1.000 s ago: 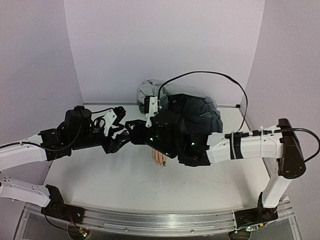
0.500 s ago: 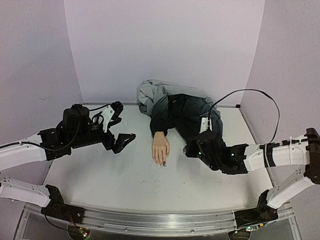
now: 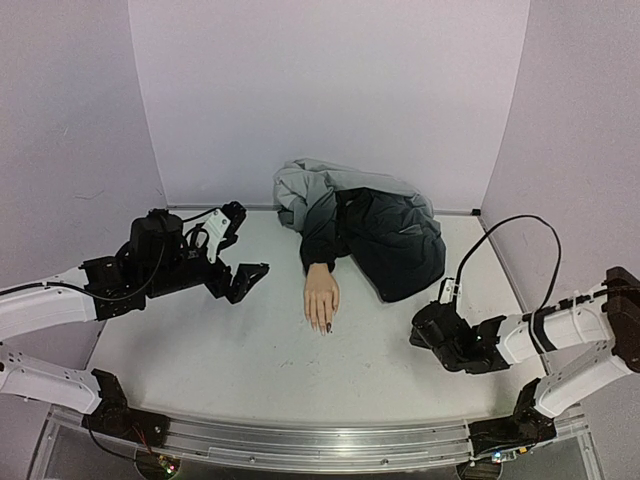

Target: Paint the nails

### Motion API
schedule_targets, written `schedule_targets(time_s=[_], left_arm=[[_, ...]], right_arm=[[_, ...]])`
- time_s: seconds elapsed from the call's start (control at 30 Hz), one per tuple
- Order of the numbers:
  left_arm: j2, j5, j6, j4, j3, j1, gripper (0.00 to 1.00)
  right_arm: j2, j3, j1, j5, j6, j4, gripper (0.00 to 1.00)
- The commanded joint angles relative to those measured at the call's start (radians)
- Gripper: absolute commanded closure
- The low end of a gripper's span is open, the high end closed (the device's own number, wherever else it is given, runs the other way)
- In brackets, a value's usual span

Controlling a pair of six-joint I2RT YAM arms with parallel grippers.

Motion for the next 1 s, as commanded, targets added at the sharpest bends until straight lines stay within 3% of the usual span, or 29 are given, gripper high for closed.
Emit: schedule_targets(time_s=[0.0,0.23,0.4,0.6,0.67,0.83,0.97], left_arm=[[-0.006,-0.048,-0.013,0.051,0.040,0.004,0.00],[-0.012,-0.089,-0.011,0.052,0.038,0.005,0.00],[-0.019,-0.138,0.003,0.052,0.038,0.005,0.00],[-0.041,-0.178,0.017,0.052,0.035,0.028,0.00],[-0.053,-0.173,0.004,0.052,0.036,0.069,0.01],[-0.093,-0.102,-0.085,0.049,0.044,0.285,0.01],[-0.153,-0.112,-0.115,0.049,0.040,0.470,0.01]], right_arm=[[0.047,0.000,-0.007,0.064,0.055,0.004,1.00],[0.115,0.026,-0.008,0.046,0.051,0.003,0.92],[0.092,0.034,-0.011,0.029,0.007,0.000,0.64],[0.001,0.079,-0.035,0.007,-0.048,-0.080,0.40],[-0.052,0.107,-0.043,-0.021,-0.098,-0.104,0.38],[-0.193,0.173,-0.095,-0.077,-0.231,-0.161,0.19],[-0.292,0.212,-0.271,-0.245,-0.400,-0.165,0.08]])
